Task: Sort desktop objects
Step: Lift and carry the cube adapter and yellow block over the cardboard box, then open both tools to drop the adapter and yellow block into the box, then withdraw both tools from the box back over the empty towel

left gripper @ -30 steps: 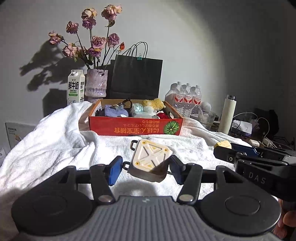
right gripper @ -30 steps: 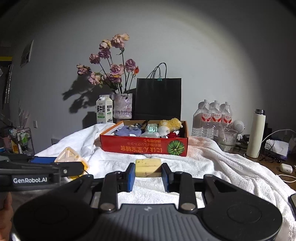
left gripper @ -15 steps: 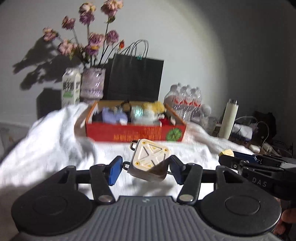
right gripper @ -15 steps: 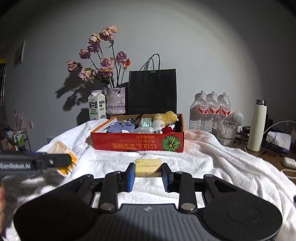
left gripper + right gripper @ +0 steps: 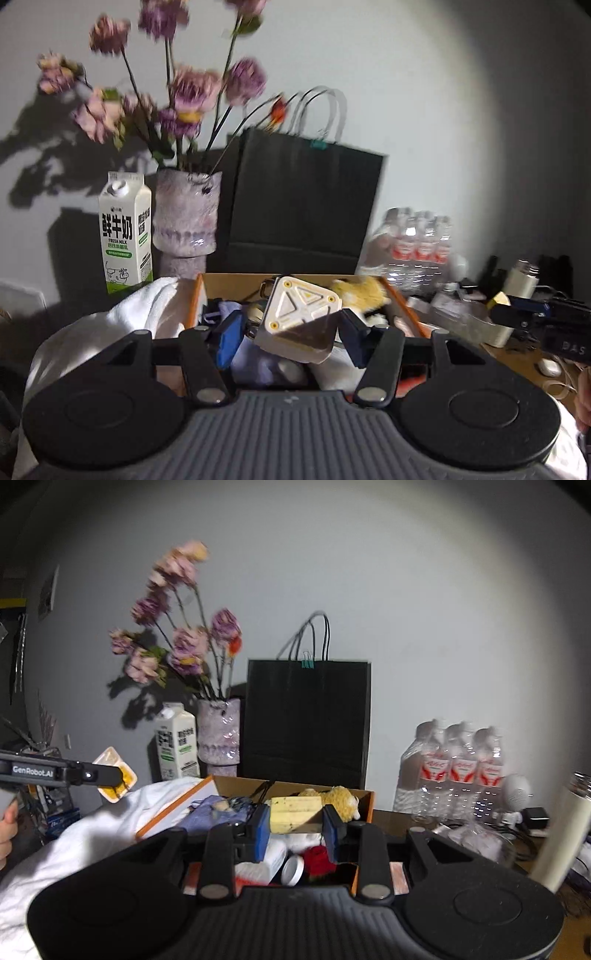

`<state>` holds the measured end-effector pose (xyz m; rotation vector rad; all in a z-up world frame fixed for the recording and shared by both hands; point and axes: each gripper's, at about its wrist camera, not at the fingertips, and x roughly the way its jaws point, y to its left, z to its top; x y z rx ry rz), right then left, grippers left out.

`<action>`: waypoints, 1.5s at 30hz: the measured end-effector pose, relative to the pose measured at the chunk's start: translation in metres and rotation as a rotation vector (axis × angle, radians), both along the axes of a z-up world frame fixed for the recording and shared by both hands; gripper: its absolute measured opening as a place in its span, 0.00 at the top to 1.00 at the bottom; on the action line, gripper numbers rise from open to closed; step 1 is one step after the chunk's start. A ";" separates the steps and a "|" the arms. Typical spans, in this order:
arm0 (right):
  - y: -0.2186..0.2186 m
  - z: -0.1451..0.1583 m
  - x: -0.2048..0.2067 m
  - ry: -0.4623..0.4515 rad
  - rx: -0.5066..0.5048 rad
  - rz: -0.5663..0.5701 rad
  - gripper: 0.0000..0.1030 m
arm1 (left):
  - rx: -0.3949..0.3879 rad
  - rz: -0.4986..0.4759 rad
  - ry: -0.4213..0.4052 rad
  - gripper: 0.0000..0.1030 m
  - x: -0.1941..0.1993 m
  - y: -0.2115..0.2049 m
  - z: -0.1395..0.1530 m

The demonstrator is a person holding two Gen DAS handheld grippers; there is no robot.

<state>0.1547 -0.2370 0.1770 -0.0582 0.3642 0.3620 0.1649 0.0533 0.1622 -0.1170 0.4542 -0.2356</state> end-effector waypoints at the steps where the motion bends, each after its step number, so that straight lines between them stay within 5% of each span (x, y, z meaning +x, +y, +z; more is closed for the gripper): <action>1: 0.001 0.000 0.020 0.024 0.005 -0.002 0.72 | -0.001 0.025 0.023 0.45 0.020 0.001 -0.002; 9: 0.029 -0.042 0.162 0.270 -0.136 -0.075 0.72 | 0.015 0.127 0.225 0.45 0.163 0.004 -0.037; 15: 0.049 -0.072 0.204 0.366 -0.261 -0.091 0.72 | 0.100 0.123 0.285 0.44 0.207 -0.008 -0.070; 17: 0.055 -0.075 0.211 0.368 -0.303 -0.094 0.68 | 0.106 0.131 0.296 0.36 0.215 -0.007 -0.076; 26: 0.054 -0.046 0.210 0.340 -0.245 -0.139 0.40 | 0.101 0.160 0.269 0.00 0.199 -0.002 -0.047; 31: 0.064 -0.033 0.187 0.330 -0.197 -0.169 0.17 | 0.139 0.252 0.298 0.00 0.175 -0.004 -0.040; 39: 0.076 -0.043 0.148 0.310 -0.133 -0.172 0.12 | 0.194 0.245 0.302 0.00 0.118 -0.017 -0.044; 45: 0.070 -0.056 0.099 0.143 -0.063 -0.272 0.12 | 0.200 0.295 0.141 0.00 0.073 -0.013 -0.053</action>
